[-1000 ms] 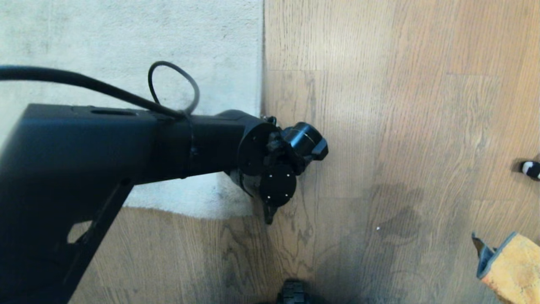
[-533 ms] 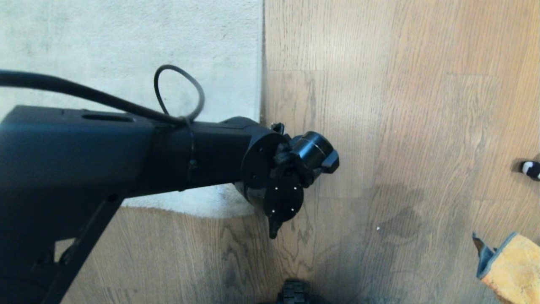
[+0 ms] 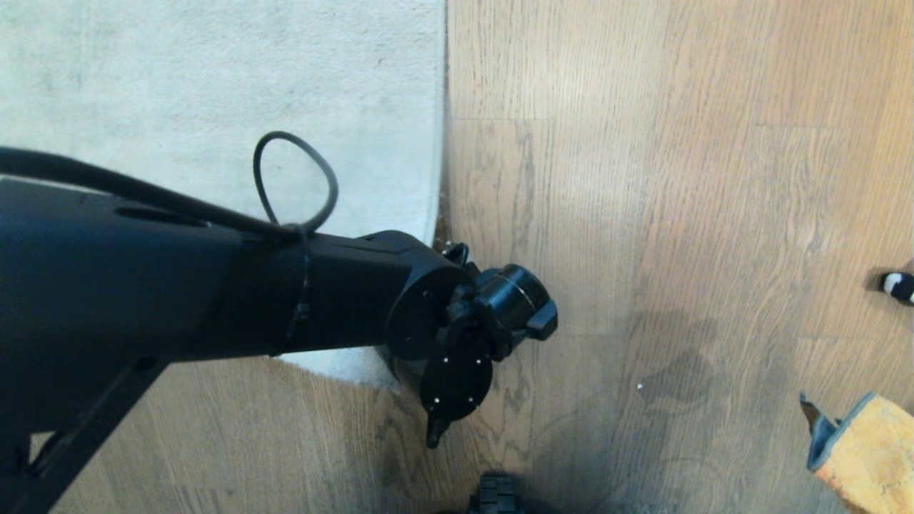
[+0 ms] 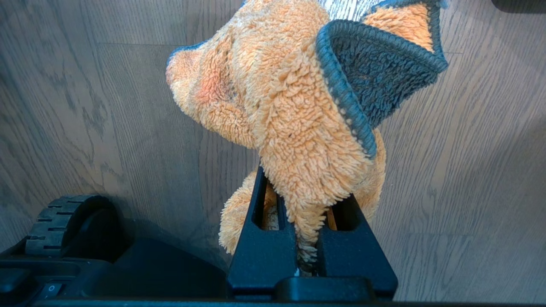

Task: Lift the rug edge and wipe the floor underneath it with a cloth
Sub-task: Lift up the carpet

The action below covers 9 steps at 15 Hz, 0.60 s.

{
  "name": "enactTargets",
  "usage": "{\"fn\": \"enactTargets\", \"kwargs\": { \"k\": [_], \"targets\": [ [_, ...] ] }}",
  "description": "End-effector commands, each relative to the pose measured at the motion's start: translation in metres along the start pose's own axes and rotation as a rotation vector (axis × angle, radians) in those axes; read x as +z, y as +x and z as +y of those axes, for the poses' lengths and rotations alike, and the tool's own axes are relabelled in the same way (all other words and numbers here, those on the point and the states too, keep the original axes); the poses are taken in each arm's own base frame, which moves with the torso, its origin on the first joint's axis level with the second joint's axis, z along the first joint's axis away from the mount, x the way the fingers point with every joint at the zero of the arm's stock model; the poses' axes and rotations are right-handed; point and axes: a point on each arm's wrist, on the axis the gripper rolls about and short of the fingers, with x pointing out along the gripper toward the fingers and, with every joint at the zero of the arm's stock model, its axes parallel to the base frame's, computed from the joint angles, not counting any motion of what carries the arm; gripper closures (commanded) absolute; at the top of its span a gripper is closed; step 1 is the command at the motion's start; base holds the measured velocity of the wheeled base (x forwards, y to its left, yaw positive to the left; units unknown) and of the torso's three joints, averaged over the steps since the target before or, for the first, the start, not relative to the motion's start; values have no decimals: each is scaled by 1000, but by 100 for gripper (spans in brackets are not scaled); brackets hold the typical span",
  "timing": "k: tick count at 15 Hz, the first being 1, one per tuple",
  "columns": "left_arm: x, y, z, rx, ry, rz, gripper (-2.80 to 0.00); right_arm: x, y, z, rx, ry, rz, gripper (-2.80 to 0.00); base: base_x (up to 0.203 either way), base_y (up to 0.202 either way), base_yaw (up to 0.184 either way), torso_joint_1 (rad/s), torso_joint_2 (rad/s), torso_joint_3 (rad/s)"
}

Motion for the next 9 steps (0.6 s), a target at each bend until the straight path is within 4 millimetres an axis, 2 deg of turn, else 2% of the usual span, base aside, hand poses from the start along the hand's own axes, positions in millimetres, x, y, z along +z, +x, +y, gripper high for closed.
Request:
{"fn": "enactTargets", "kwargs": {
  "k": [1,5,9],
  "targets": [
    [-4,-3,4,5,0,-3,-280,0,0,0,1,0,1,0,0,0,0,0,0,0],
    [-4,-8,0,-8,-7,-17,-280,0,0,0,1,0,1,0,0,0,0,0,0,0],
    [-14,-6,-8,-9,6,-15,-280,0,0,0,1,0,1,0,0,0,0,0,0,0]
  ]
}}
